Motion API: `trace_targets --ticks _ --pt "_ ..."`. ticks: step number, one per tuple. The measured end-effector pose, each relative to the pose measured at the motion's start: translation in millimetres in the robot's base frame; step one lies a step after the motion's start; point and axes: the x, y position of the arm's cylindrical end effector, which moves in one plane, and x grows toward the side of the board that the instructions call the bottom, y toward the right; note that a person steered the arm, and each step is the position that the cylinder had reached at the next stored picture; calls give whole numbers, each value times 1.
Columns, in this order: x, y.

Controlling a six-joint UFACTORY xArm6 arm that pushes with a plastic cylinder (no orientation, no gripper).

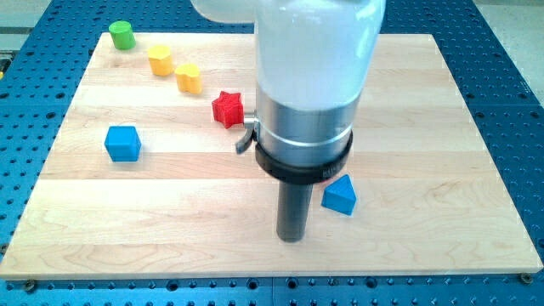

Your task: Move blue cube to the bottom right corner

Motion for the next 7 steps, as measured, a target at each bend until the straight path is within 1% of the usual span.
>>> trace_targets --ticks 1,3,5,6,7 --pt "-30 6" --pt "-33 74" --pt "-30 18" --pt "-30 0" --pt "-23 -28"
